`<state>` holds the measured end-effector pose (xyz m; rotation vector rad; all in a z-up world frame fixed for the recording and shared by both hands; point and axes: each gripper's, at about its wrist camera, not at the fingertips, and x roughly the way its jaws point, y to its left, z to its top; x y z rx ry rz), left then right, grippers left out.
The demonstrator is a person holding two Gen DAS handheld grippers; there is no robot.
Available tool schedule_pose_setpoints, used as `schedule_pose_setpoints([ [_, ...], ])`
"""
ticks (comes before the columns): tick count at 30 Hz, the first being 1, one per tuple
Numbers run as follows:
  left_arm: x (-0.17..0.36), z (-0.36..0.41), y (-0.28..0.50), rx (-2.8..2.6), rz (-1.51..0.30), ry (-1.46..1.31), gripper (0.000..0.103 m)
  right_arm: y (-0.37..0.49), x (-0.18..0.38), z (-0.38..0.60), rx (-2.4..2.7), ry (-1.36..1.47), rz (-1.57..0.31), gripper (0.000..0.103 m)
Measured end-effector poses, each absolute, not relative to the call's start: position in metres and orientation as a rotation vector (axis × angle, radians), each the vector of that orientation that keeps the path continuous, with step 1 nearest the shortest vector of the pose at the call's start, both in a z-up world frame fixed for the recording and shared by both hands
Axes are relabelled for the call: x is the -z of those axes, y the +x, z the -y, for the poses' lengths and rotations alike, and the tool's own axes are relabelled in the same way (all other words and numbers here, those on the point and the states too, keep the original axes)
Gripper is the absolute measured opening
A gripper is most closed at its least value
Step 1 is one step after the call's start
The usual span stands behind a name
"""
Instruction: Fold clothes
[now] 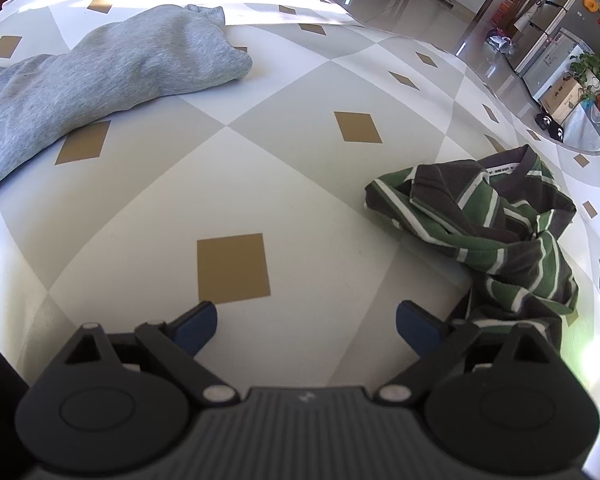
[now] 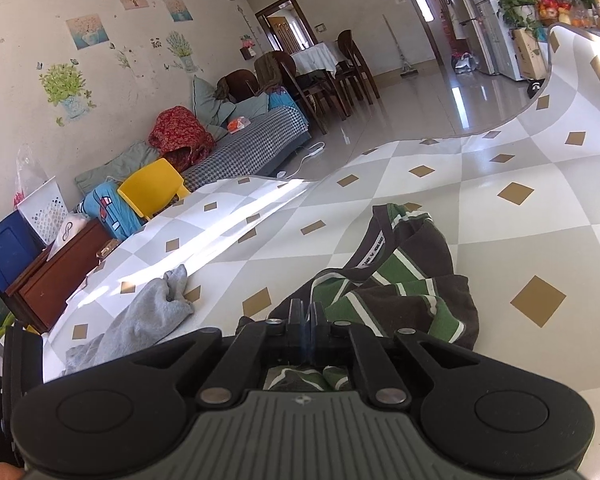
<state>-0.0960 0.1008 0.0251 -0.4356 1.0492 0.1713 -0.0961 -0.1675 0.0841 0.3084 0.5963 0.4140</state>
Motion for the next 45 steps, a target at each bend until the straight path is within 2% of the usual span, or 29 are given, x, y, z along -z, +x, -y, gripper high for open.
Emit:
schedule_pose_setpoints([
  [2,-0.024,-0.096,-0.096,-0.156,-1.055,-0.422,0.097,-0.097,-0.083,0.163,-0.428,0.282,-0.601,0.005],
  [8,-0.021,-0.073,-0.100,-0.095,-1.065,-0.312,0.099,-0.098,-0.069,0.146,-0.485,0.232,-0.656,0.030],
  [13,-0.021,-0.062,-0.104,-0.067,-1.063,-0.257,0.099,-0.094,-0.050,0.131,-0.477,0.121,-0.755,0.038],
  [17,-0.019,-0.053,-0.106,-0.055,-1.065,-0.191,0.099,-0.093,-0.037,0.132,-0.434,0.080,-0.812,0.036],
  [21,-0.020,-0.052,-0.106,-0.053,-1.059,-0.197,0.100,-0.094,-0.033,0.143,-0.387,0.099,-0.831,0.016],
  [24,-0.020,-0.057,-0.104,-0.063,-1.056,-0.241,0.101,-0.098,-0.034,0.152,-0.355,0.133,-0.810,0.011],
  [38,-0.021,-0.057,-0.099,-0.098,-1.046,-0.285,0.102,-0.100,-0.054,0.208,-0.313,0.538,-0.688,0.007],
  [45,-0.021,-0.058,-0.096,-0.124,-1.042,-0.293,0.103,-0.100,-0.064,0.205,-0.288,0.444,-0.648,0.008],
])
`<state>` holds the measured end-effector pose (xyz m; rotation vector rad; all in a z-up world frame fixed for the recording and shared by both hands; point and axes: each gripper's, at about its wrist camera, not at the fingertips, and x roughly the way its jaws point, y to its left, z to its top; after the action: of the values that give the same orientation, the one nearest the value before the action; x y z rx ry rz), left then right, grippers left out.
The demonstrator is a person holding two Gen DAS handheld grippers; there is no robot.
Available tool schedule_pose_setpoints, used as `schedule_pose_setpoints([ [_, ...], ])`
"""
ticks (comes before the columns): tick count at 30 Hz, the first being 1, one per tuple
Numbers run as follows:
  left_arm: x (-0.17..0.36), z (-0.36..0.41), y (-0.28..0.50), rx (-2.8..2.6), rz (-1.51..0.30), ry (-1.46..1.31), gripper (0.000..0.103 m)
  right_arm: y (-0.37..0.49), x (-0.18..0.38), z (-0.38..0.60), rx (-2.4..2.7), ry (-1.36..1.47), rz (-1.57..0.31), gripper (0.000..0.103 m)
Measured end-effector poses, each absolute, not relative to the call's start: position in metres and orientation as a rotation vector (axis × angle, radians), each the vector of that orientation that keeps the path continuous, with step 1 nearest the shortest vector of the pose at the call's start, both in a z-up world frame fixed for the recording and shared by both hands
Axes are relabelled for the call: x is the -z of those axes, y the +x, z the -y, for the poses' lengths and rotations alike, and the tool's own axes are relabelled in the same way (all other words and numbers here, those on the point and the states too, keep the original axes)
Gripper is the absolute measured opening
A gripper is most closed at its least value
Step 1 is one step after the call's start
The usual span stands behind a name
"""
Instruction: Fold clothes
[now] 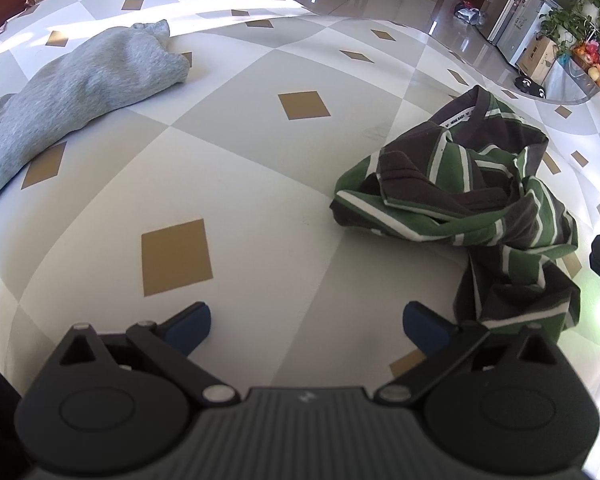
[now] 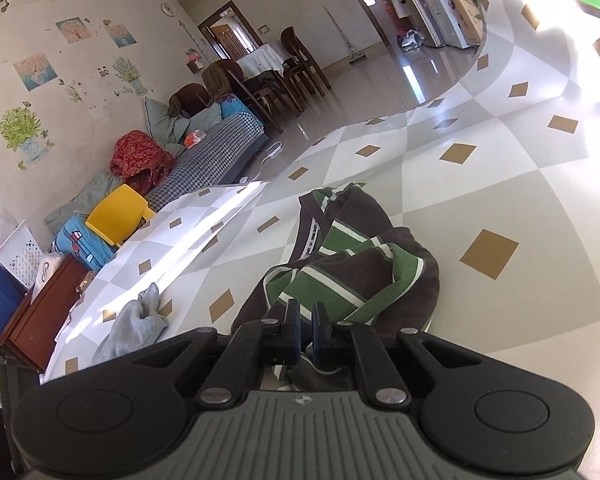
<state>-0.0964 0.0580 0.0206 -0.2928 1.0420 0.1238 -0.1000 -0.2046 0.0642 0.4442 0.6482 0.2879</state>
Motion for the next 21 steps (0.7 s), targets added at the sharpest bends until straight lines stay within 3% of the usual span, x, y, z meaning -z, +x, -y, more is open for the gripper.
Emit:
schedule_pose_setpoints([
  [2,-0.020,-0.058,-0.096,-0.132,-1.041,-0.291,0.103,-0.099,-0.064,0.200,-0.288,0.400,-0.655,0.008],
  [4,-0.020,-0.058,-0.095,-0.138,-1.039,-0.291,0.103,-0.100,-0.065,0.191,-0.274,0.318,-0.648,0.014],
  [6,-0.021,-0.059,-0.095,-0.144,-1.035,-0.296,0.103,-0.101,-0.064,0.185,-0.255,0.248,-0.639,0.029],
  [9,-0.022,-0.060,-0.094,-0.153,-1.022,-0.303,0.103,-0.100,-0.060,0.179,-0.226,0.193,-0.661,0.035],
  [15,-0.037,-0.054,-0.089,-0.116,-0.955,-0.309,0.103,-0.091,-0.045,0.192,-0.173,0.325,-0.745,0.042],
  [21,-0.040,-0.039,-0.081,-0.057,-0.952,-0.317,0.103,-0.085,-0.033,0.203,-0.166,0.464,-0.783,0.043],
])
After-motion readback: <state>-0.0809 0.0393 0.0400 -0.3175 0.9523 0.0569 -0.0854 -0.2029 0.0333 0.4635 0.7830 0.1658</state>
